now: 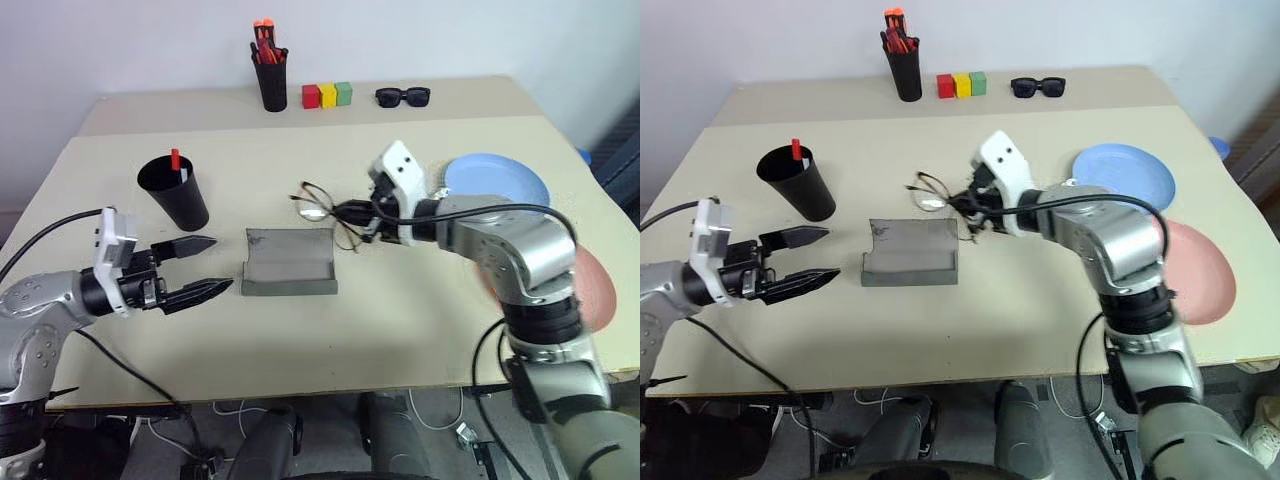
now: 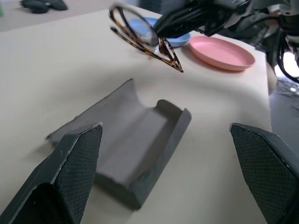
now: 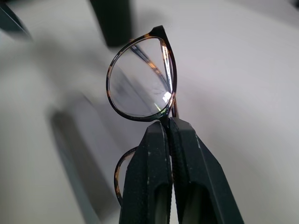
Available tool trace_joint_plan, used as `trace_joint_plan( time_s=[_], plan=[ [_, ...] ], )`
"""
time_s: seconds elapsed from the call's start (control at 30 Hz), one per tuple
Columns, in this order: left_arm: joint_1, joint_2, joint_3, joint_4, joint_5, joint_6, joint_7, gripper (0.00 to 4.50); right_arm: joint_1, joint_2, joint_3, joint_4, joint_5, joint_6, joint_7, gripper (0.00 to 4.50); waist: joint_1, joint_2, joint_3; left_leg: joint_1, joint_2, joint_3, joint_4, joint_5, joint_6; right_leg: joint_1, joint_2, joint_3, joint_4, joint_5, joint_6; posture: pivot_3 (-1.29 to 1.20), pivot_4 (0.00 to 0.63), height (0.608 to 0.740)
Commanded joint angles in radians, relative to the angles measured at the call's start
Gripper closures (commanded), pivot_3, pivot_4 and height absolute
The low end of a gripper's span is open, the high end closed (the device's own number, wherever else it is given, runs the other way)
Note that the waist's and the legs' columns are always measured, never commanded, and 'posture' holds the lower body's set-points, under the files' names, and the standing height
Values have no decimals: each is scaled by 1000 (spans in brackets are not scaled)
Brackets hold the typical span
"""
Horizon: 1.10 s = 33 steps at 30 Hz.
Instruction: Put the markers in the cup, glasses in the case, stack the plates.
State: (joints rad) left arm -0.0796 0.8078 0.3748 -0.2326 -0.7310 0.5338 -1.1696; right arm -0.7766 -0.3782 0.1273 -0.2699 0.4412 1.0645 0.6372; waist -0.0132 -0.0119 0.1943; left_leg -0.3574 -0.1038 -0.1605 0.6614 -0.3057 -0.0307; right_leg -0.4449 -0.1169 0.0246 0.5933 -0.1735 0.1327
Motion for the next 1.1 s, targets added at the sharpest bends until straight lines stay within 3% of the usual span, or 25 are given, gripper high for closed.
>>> trace_joint_plan(
  time_s=[0.03, 0.13, 0.23, 0.37, 0.63, 0.83, 0.93, 1.1],
  plan=[
    [3, 19, 43, -39, -32, 10, 21, 0, -38, 74, 11, -2, 8, -47, -39, 4463, 3, 0, 0, 0, 0, 0, 0, 0, 0, 0, 0, 0, 0, 0, 0, 0, 150, 740],
    [22, 6, 37, -103, -47, 31, 64, 0, -25, 164, 103, 73, -58, -164, -62, 4463, -3, 0, 0, 1, 0, -1, 0, 0, 0, 0, 0, 0, 0, 0, 0, 0, 150, 740],
    [39, 1, 38, -139, -58, 39, 93, 0, 1, 142, 222, 137, -181, -299, -57, 4463, -7, 0, 0, 1, 0, -1, 0, 0, 0, -1, 0, 0, 1, 0, 0, 0, 150, 740],
    [62, 10, 54, -163, -78, 46, 108, 0, 37, 107, 288, 170, -245, -384, -18, 4463, -5, 0, 0, 0, -1, 0, -1, 0, -1, -1, 0, 0, 1, 0, 0, 0, 150, 740],
    [55, 18, 50, -167, -89, 51, 124, 0, 77, 6, 335, 88, -262, -353, 102, 4463, -5, 0, 0, 1, -1, 0, -1, 0, 0, -1, 1, 0, 1, 0, 0, 0, 150, 740],
    [-1, 8, 10, -158, -107, 76, 144, 0, 90, 6, 358, 84, -285, -335, 119, 4463, -5, 0, 0, 1, -1, 0, -1, 0, -1, -1, 1, 0, 1, 0, 0, 0, 150, 740],
    [-13, 8, 1, -148, -105, 79, 148, 0, 90, 11, 353, 80, -288, -329, 119, 3594, -5, 0, 0, 1, -1, 0, -1, 0, -1, -1, 1, 0, 1, 0, 0, 0, 150, 740],
    [-47, 16, -12, -115, -89, 73, 140, 0, 72, 40, 305, 85, -277, -299, 88, 1150, -4, 0, 0, 1, -1, 0, -1, 0, -1, -1, 1, 0, 1, 0, 0, 0, 150, 740]
  ],
)
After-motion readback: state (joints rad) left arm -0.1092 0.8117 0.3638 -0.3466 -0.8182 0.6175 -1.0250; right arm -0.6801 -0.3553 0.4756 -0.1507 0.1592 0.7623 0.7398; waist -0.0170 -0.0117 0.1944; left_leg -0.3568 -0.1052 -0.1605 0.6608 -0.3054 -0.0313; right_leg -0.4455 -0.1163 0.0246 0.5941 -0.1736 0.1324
